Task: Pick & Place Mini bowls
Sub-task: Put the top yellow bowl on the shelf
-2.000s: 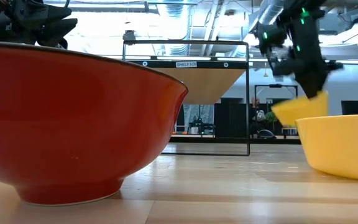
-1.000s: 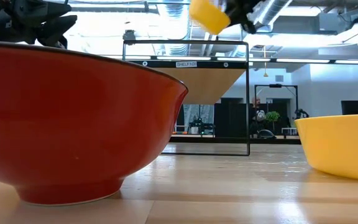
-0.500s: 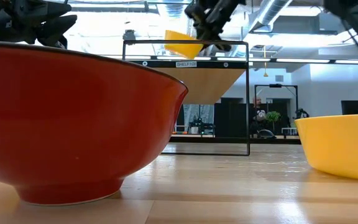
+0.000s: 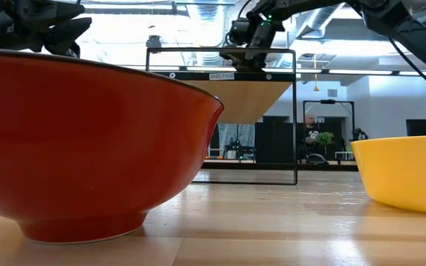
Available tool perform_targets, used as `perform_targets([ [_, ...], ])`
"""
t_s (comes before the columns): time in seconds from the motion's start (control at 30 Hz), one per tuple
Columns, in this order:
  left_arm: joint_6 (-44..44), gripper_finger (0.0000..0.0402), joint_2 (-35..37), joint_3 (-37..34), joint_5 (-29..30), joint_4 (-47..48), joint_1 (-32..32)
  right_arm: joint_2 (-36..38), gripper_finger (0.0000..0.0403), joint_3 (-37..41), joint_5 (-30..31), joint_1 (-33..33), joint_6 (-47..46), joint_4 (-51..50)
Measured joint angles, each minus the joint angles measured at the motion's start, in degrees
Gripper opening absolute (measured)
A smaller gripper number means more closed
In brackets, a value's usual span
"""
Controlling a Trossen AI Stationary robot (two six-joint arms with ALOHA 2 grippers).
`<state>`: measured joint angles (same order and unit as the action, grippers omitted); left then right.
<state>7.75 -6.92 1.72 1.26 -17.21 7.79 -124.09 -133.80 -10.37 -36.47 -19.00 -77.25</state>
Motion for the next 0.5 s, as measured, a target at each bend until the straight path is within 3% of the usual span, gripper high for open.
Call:
perform_targets([
  [0.5, 0.0, 0.0099, 0.0, 0.0, 0.0, -0.3, 0.0, 0.0, 0.0000, 0.0, -0.1, 0.8, 3.1, -2.0],
])
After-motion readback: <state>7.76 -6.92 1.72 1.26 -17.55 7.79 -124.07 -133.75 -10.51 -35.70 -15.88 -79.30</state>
